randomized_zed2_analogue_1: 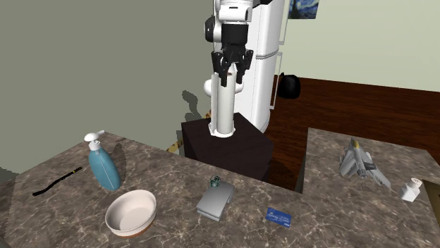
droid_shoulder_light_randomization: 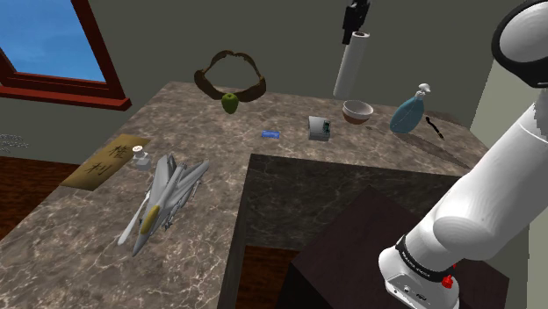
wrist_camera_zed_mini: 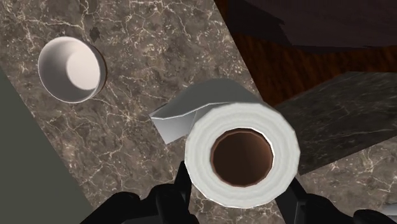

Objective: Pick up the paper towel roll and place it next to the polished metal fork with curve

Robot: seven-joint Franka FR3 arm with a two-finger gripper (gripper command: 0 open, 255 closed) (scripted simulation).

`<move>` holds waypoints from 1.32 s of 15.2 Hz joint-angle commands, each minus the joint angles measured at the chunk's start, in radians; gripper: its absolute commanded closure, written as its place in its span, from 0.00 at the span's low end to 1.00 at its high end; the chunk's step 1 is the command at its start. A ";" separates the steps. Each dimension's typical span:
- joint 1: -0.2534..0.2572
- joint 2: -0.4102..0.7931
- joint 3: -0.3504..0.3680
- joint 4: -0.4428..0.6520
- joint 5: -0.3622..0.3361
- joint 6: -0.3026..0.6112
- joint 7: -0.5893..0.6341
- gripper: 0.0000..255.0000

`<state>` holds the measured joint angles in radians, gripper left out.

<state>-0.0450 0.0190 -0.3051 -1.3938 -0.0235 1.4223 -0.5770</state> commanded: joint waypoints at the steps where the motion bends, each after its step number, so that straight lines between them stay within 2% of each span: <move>1: -0.002 0.019 -0.002 0.053 0.006 -0.035 -0.004 1.00; 2: -0.003 0.025 -0.003 0.072 0.008 -0.048 -0.005 1.00; 12: 0.127 -0.110 0.136 -0.084 -0.023 -0.031 0.258 1.00; 20: 0.217 -0.129 0.248 -0.106 -0.014 -0.037 0.462 1.00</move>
<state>0.1589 -0.1146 -0.0729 -1.5036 -0.0394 1.3858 -0.1454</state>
